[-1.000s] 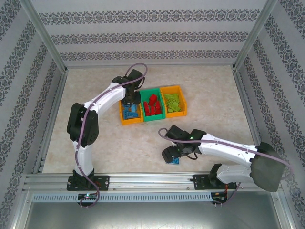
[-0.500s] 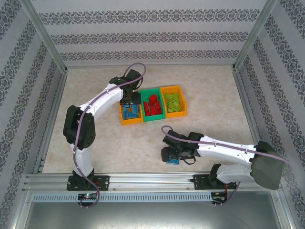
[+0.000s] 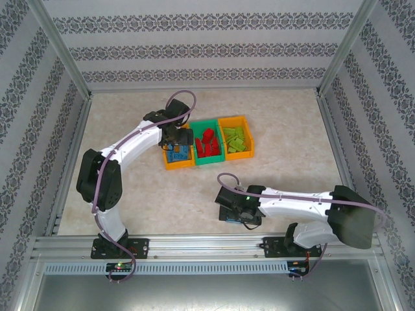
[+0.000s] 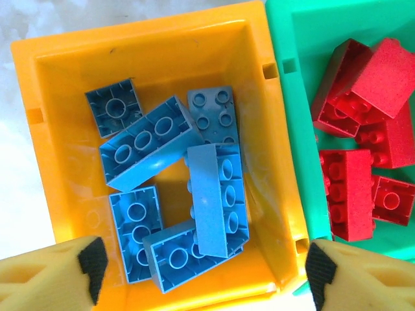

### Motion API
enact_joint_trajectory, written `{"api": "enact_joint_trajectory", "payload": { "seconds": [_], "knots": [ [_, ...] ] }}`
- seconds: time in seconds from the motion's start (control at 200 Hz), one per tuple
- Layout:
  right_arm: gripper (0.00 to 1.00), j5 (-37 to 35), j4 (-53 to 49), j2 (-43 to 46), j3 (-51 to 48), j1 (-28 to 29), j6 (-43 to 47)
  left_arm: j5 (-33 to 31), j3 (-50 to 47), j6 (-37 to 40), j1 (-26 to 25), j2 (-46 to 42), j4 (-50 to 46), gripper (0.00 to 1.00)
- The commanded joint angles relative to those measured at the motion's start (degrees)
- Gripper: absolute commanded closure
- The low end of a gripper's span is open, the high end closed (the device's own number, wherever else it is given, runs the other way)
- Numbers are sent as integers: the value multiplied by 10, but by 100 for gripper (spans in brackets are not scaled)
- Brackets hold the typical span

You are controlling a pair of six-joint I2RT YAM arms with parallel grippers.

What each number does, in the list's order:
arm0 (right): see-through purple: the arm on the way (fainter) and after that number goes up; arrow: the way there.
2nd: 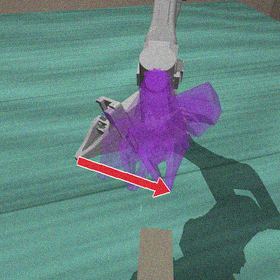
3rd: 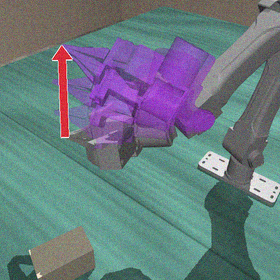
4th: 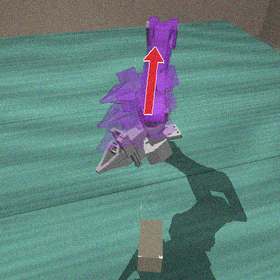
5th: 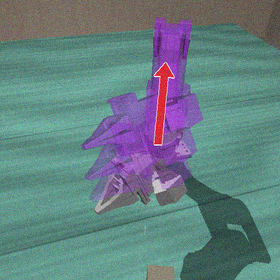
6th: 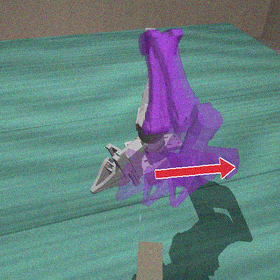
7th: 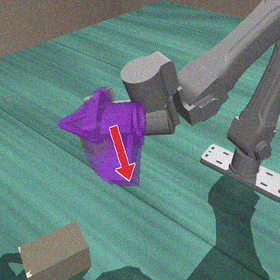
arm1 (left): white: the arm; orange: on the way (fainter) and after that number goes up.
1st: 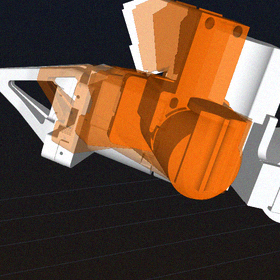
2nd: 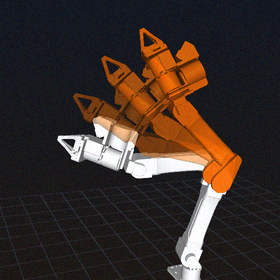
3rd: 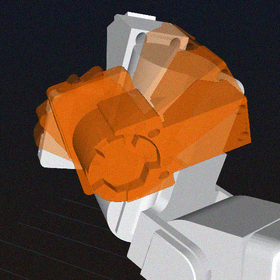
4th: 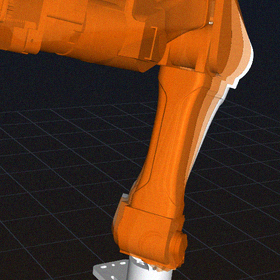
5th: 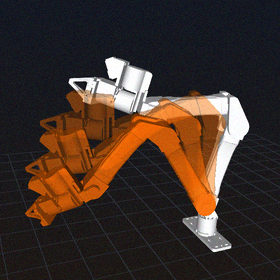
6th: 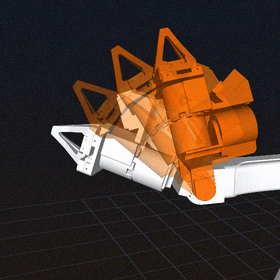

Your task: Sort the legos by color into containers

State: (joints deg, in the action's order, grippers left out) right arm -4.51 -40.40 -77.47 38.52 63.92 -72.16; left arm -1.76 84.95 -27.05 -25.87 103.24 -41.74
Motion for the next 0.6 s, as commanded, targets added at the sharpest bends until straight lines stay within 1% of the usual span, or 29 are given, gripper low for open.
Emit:
{"api": "enact_joint_trajectory", "payload": {
  "seconds": [0.0,0.135,0.35,0.445,0.485,0.595],
  "knots": [
    [4,-12,4,-25,10,4,-29,-1,-8,22,-1,-29,28,14],
    [10,-12,-8,-52,22,4,-22,-1,-23,24,-1,-39,37,12],
    [29,-21,-3,-60,27,2,-2,-1,-36,23,-1,-47,40,11],
    [37,-22,-11,-61,38,2,7,-11,-39,21,-1,-54,36,11],
    [39,-23,-15,-58,42,2,10,-17,-42,21,-1,-60,35,11],
    [40,-37,-29,-41,67,-6,33,-28,-58,21,-1,-85,37,10]
  ]
}}
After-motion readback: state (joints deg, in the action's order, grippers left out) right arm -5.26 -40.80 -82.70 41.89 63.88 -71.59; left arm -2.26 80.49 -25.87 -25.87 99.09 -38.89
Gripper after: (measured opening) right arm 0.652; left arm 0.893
